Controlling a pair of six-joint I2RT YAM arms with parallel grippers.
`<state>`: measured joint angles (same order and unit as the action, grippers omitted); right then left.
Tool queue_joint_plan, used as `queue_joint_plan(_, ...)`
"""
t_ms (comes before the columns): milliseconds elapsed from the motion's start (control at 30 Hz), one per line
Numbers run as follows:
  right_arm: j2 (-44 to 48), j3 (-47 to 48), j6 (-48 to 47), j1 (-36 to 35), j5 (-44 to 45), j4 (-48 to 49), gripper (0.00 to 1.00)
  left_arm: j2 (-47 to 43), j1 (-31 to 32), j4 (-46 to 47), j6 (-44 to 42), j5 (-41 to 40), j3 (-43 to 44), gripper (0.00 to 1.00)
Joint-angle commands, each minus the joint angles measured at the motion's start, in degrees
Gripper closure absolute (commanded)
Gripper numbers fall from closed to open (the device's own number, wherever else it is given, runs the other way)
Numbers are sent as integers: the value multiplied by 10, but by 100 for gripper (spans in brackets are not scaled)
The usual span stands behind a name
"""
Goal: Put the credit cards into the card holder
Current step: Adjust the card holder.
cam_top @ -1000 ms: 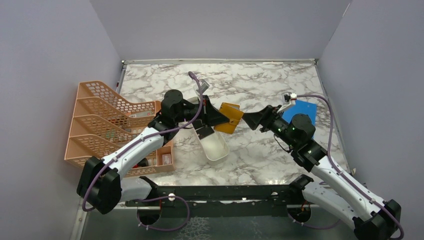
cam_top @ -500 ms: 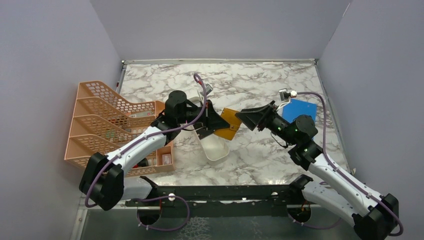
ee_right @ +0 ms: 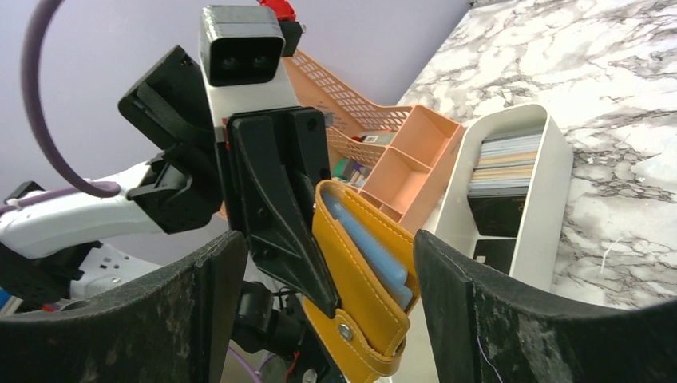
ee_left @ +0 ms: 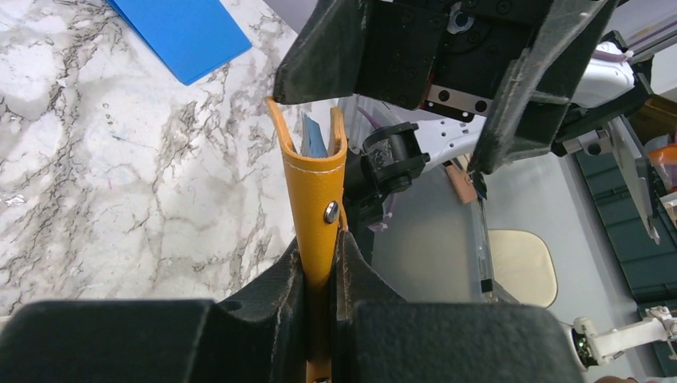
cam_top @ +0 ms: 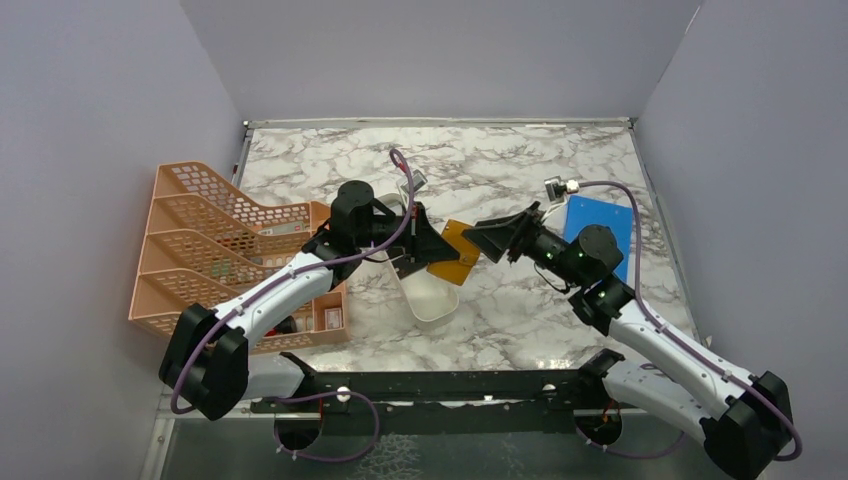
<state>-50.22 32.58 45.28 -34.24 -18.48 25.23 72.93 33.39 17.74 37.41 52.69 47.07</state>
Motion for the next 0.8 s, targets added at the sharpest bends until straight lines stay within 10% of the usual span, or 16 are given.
queue_joint_plan(0,-23,5,-31,-4,-12,-10,21,-4,1,23,-3,37,17,91)
queue_joint_plan(367,-16,-5,-25,-4,-27,24,97,-4,1,27,3,20,23,82)
queue_joint_plan(767,-11,23,-78,-3,-56,-10,99,-18,-6,39,12,27,4,63)
